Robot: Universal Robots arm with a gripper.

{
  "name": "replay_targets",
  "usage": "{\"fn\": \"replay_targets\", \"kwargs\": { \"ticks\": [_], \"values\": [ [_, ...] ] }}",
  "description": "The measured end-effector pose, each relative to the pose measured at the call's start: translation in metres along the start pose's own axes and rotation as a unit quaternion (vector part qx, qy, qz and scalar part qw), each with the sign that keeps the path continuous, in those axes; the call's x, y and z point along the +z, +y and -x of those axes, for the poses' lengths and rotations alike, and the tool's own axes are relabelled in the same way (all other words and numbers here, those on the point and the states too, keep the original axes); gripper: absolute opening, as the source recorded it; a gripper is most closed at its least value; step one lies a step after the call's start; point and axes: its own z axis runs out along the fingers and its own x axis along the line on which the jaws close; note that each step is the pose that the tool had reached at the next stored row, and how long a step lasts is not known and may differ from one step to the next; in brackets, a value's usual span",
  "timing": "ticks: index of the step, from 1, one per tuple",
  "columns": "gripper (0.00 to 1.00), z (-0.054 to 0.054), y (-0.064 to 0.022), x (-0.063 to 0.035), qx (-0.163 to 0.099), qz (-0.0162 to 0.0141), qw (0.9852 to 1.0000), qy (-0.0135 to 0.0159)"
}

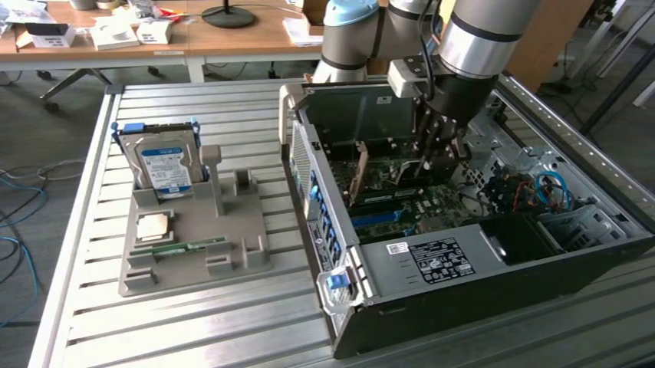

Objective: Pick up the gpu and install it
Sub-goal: 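Insert the gpu into the slot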

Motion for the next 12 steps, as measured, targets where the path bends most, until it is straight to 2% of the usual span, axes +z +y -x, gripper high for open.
{"fn": "replay_targets", "kwargs": {
  "ticks": [12],
  "values": [
    [0.26,-0.0003,0.0042,0.0016,0.000,-0.0001,1.0000,0.0000]
  ]
}}
